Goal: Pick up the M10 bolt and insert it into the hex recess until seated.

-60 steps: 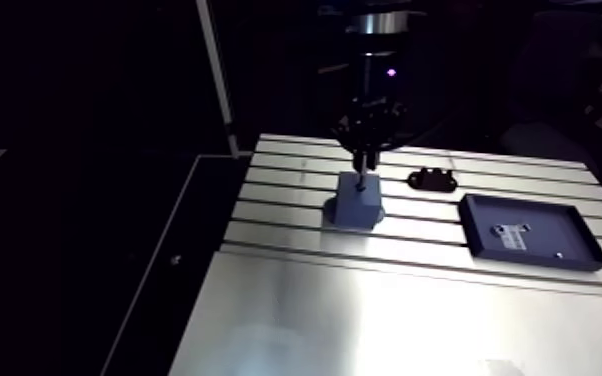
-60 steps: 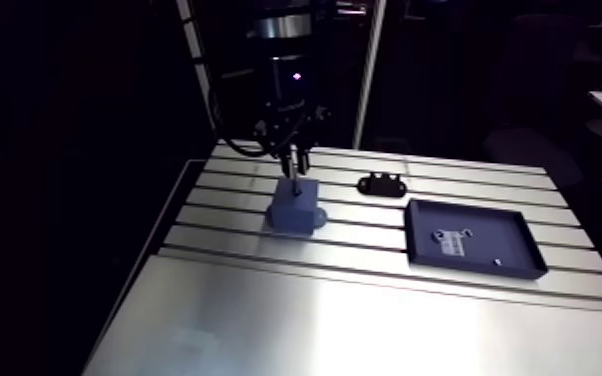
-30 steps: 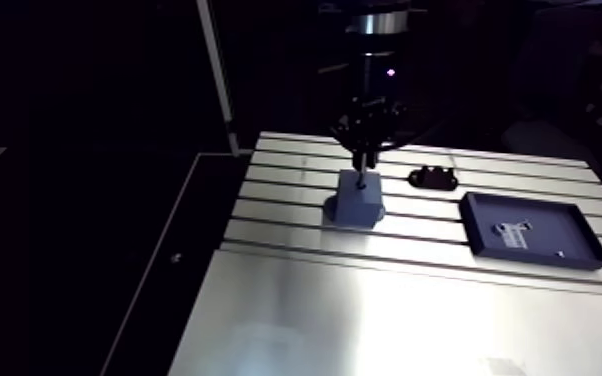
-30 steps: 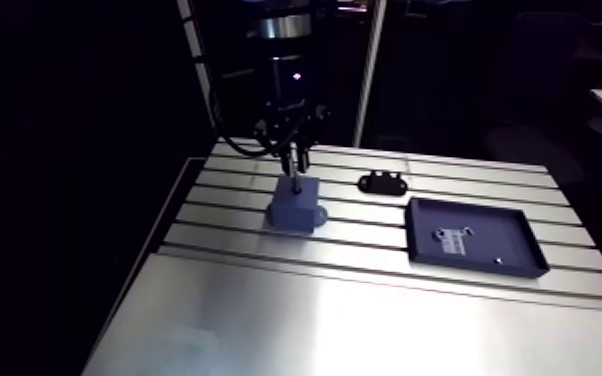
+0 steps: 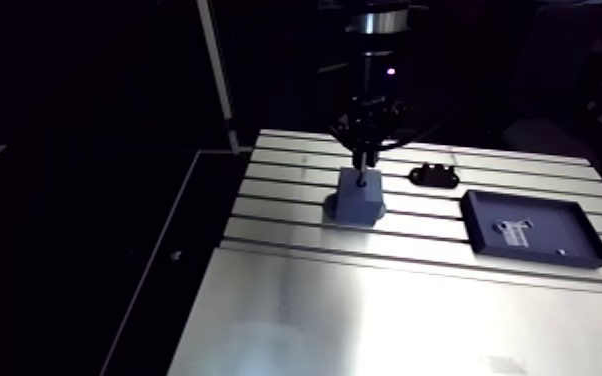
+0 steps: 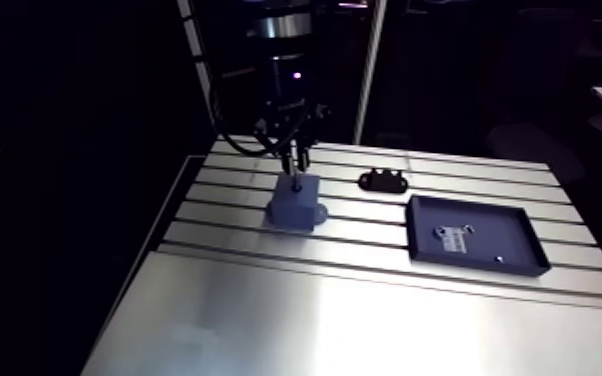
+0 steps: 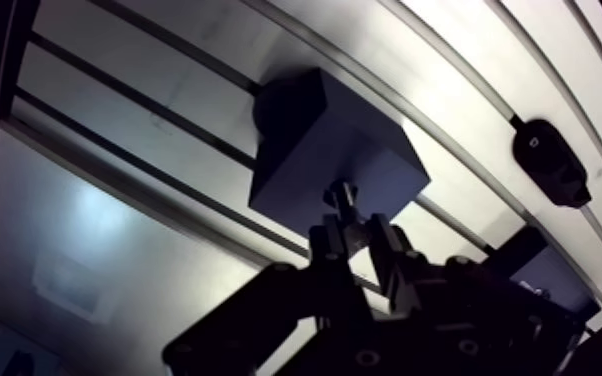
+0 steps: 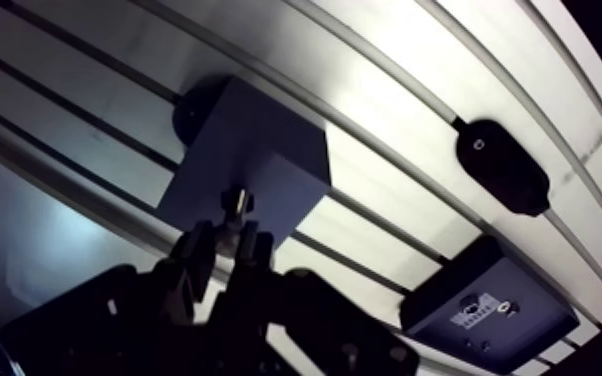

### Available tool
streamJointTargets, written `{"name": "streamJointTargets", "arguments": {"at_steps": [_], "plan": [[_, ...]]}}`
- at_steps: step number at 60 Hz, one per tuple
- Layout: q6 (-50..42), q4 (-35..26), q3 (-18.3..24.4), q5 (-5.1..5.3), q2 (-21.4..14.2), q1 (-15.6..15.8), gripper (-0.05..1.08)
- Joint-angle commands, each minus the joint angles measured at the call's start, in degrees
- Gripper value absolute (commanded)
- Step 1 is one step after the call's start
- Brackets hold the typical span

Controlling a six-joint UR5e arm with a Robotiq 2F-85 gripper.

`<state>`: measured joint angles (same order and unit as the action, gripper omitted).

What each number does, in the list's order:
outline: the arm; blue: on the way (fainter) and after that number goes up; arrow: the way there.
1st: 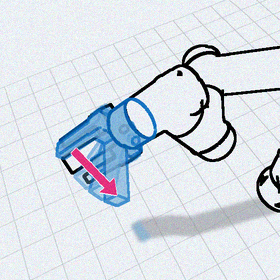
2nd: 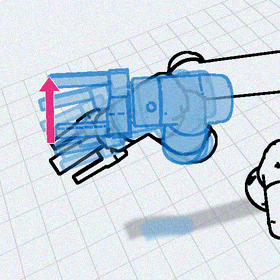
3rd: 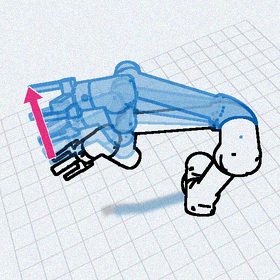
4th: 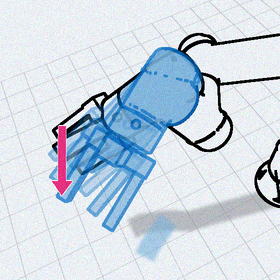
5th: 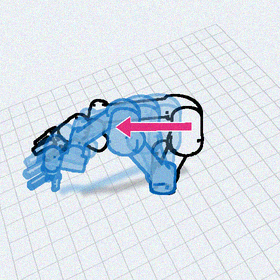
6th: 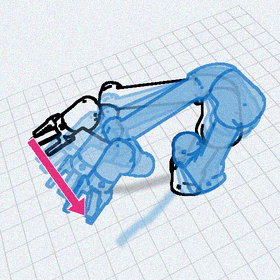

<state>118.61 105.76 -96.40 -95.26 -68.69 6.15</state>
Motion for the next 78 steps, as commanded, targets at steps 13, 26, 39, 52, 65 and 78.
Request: {"name": "streamJointTargets", "arguments": {"at_steps": [13,26,39,52,65,78], "plan": [[0.0,0.0,-0.1,-0.23,0.3,0.0,0.73],[0.0,0.0,-0.1,-0.14,0.4,0.0,0.73],[0.0,0.0,-0.1,-0.05,0.4,0.1,0.73],[0.0,0.0,-0.1,-0.23,0.4,0.1,0.73],[0.0,0.0,-0.5,-0.23,0.6,0.1,0.73],[-0.1,0.1,-0.6,-0.23,0.6,0.1,0.73]]}}
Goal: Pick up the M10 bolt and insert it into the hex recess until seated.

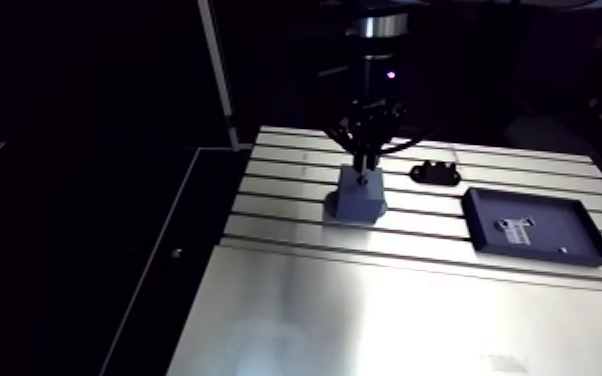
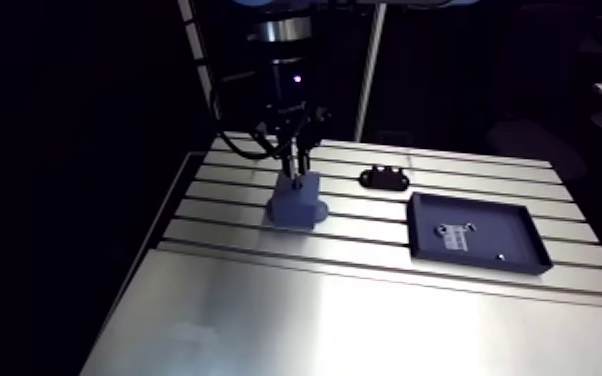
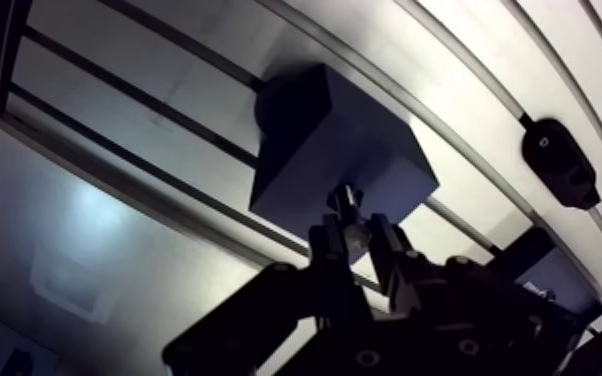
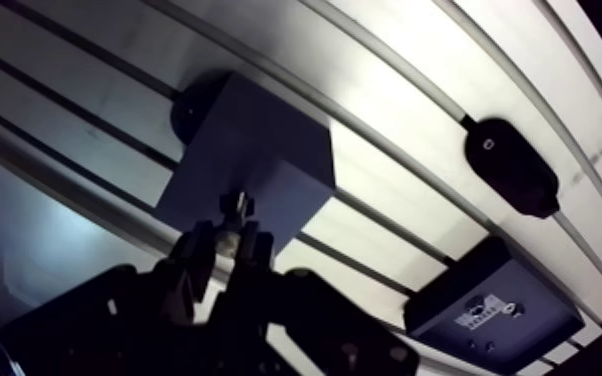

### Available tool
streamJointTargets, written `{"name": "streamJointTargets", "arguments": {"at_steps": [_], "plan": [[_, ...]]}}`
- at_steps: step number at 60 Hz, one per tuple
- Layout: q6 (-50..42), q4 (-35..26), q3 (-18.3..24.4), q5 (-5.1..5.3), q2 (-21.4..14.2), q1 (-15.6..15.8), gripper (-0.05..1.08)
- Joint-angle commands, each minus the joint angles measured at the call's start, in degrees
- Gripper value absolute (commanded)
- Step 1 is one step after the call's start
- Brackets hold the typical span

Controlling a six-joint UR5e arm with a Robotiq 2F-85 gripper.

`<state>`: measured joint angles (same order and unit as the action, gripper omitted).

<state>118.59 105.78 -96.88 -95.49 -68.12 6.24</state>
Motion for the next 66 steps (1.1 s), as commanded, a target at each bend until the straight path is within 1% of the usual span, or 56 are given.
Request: {"name": "streamJointTargets", "arguments": {"at_steps": [1,6,7,8,9,10,12,13,14,15,16,19,20,21,22,23,24,42,49,53,56,59,61,63,66], "plan": [[0.0,0.1,-0.1,0.00,0.1,0.0,0.73],[0.0,0.1,-0.1,-0.08,0.0,0.0,0.72],[0.0,0.1,-0.1,-0.01,0.0,0.0,0.70],[0.0,0.1,-0.1,-0.01,0.0,0.0,0.70],[0.0,0.0,-0.1,-0.08,0.0,0.1,0.61],[0.0,0.0,-0.1,-0.08,0.0,0.1,0.61],[0.1,0.0,-0.1,-0.02,0.0,0.2,0.37],[0.1,0.0,-0.1,-0.02,0.0,0.2,0.37],[0.1,0.0,0.0,-0.01,0.0,0.2,0.26],[0.1,0.0,0.0,-0.01,0.0,0.2,0.26],[0.1,-0.1,-0.1,0.07,0.0,0.2,0.18],[0.2,0.0,-0.1,0.08,0.0,0.2,0.16],[0.2,0.0,-0.1,0.08,0.0,0.2,0.12],[0.2,0.0,-0.1,0.08,0.0,0.2,0.12],[0.2,-0.1,-0.1,0.08,-0.1,0.2,0.05],[0.2,-0.1,-0.1,0.08,-0.1,0.2,0.05],[0.2,-0.1,-0.1,0.08,-0.1,0.2,0.02],[0.2,-0.1,0.1,0.00,-0.4,0.2,0.02],[0.0,0.0,0.1,0.08,-0.6,0.2,0.02],[-0.2,0.0,0.0,0.41,-0.8,0.2,0.02],[-1.9,-0.1,0.1,0.68,-1.1,0.2,0.02],[-3.2,0.0,0.1,0.70,-1.1,0.2,0.02],[-4.6,0.0,0.1,0.62,-1.1,0.2,0.03],[-8.2,0.0,-0.1,0.77,-1.3,0.2,0.06],[-10.1,0.0,-0.2,0.79,-1.4,0.2,0.08]]}}
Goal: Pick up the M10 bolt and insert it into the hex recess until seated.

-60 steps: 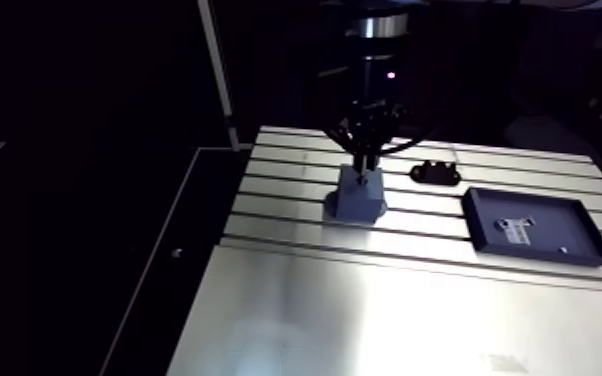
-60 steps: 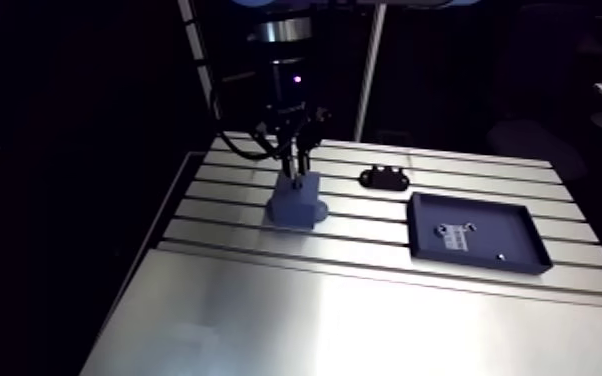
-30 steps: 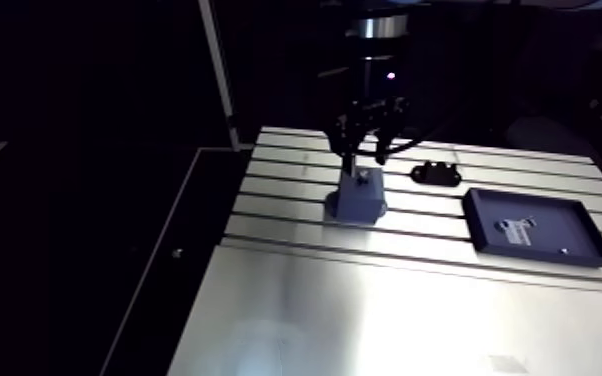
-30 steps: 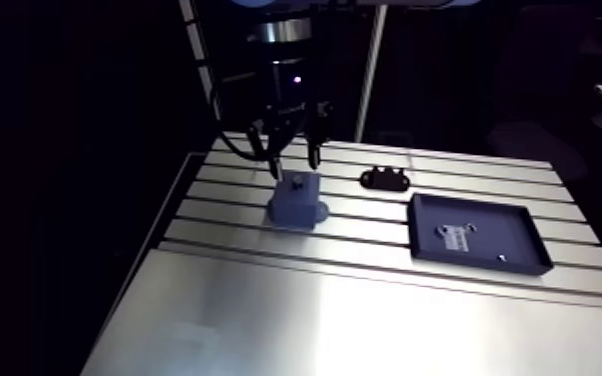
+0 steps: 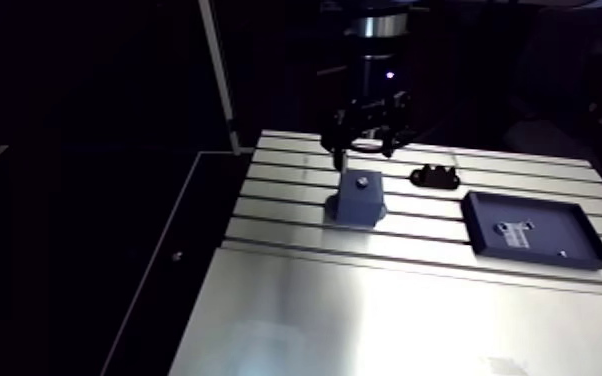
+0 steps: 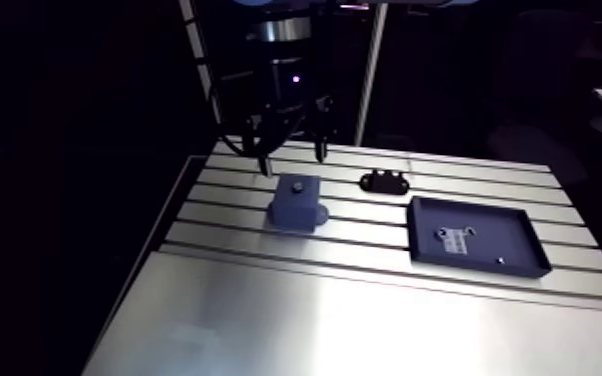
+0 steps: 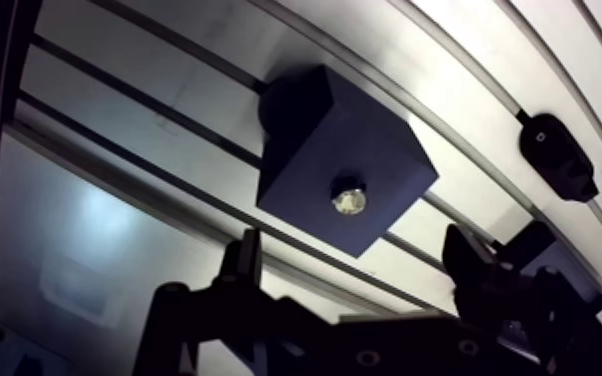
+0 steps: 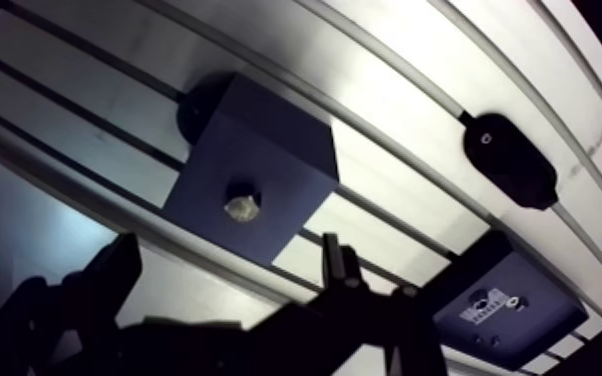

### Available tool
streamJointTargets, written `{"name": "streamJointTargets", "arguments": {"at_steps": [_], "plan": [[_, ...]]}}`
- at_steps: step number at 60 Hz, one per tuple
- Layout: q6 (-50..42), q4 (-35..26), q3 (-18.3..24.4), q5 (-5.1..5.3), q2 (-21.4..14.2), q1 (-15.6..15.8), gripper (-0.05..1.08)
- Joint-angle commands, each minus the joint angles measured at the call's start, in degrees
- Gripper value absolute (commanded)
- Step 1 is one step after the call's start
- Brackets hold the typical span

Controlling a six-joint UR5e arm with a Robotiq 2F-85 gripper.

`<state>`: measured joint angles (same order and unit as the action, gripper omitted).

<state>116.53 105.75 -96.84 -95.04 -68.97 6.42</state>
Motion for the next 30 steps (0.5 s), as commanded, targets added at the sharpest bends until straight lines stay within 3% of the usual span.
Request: {"name": "streamJointTargets", "arguments": {"at_steps": [1,18,20,24,30], "plan": [[-10.0,0.0,-0.2,0.33,-0.7,0.0,0.09],[-23.3,2.8,-2.6,0.51,-1.3,-0.1,0.19],[-24.9,4.9,-3.2,0.91,-1.5,-0.1,0.25],[-26.4,6.6,-3.7,1.36,-1.6,-0.1,0.26],[-28.7,8.0,-4.6,1.48,-1.6,-0.1,0.31]]}}
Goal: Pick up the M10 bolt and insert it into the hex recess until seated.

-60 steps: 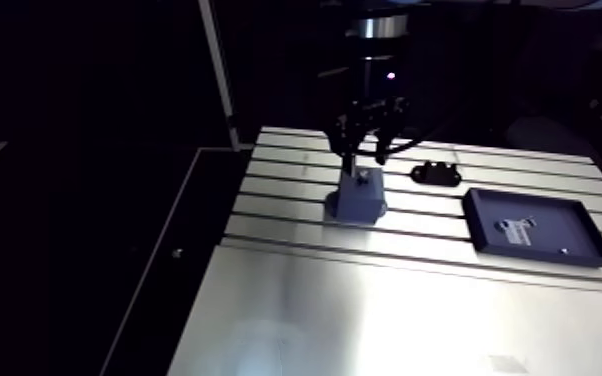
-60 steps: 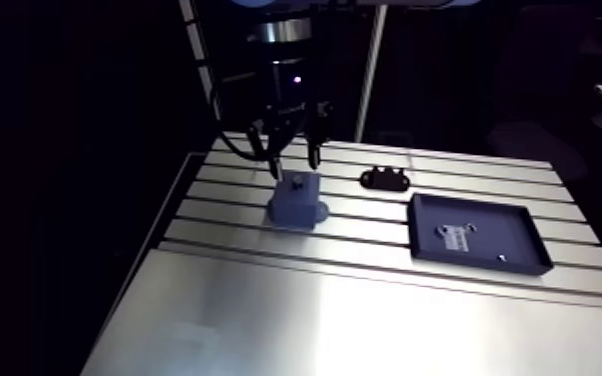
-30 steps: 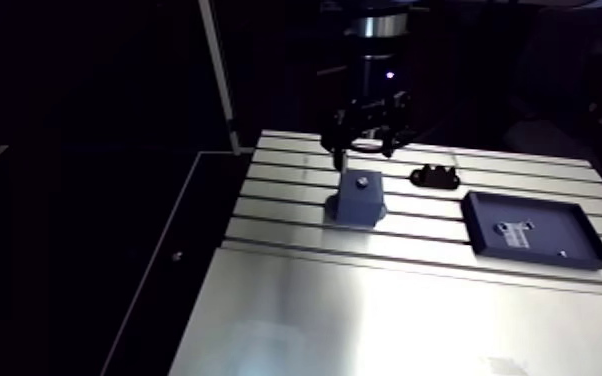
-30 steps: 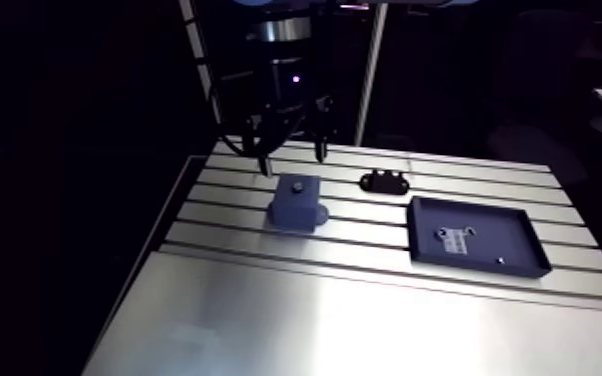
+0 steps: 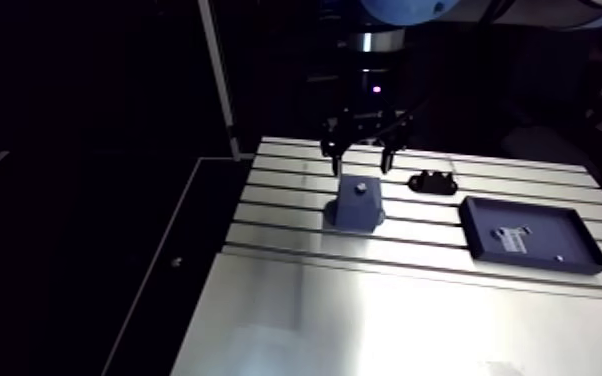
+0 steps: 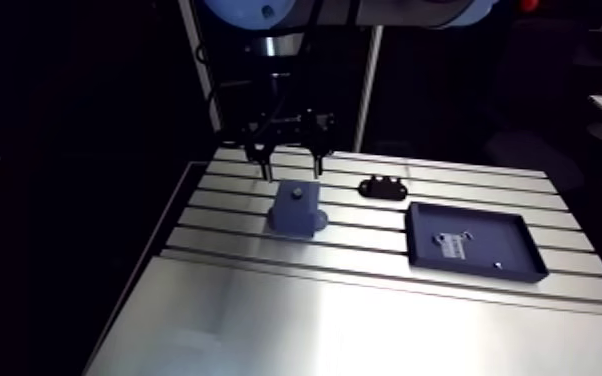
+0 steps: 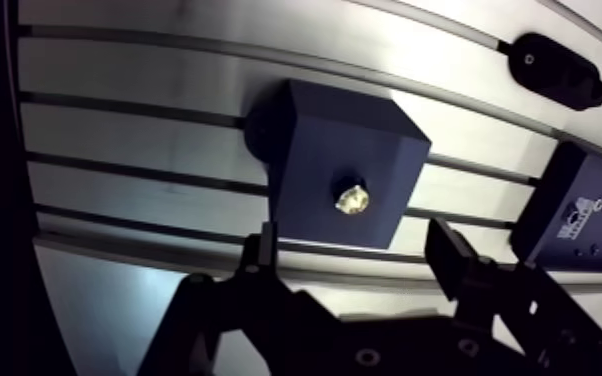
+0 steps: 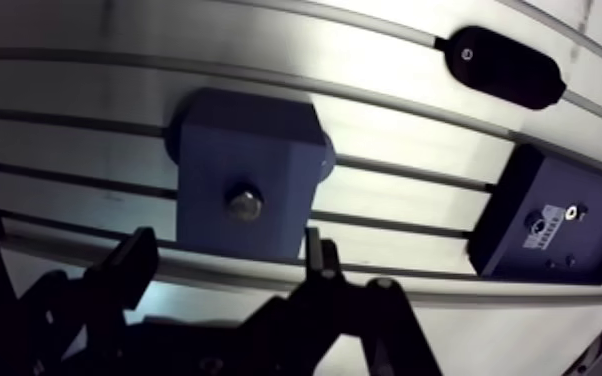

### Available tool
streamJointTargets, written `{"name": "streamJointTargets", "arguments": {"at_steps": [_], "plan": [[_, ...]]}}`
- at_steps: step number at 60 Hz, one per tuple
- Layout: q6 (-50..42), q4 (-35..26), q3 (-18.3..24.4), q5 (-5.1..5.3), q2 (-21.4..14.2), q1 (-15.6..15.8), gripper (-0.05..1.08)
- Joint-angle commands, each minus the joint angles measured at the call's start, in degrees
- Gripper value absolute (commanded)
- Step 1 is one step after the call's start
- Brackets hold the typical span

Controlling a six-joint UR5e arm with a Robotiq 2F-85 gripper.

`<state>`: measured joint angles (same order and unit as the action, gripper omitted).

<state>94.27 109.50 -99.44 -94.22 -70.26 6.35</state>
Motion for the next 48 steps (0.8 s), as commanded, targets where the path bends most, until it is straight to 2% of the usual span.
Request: {"name": "streamJointTargets", "arguments": {"at_steps": [1,11,28,48], "plan": [[-6.5,4.3,-2.0,0.67,-0.3,0.0,0.31],[-8.7,7.1,-3.2,0.74,-0.2,0.1,0.33],[-8.9,7.3,-3.3,0.43,0.0,0.0,0.37],[-8.6,7.2,-3.3,0.58,-0.1,-0.4,0.40]]}}
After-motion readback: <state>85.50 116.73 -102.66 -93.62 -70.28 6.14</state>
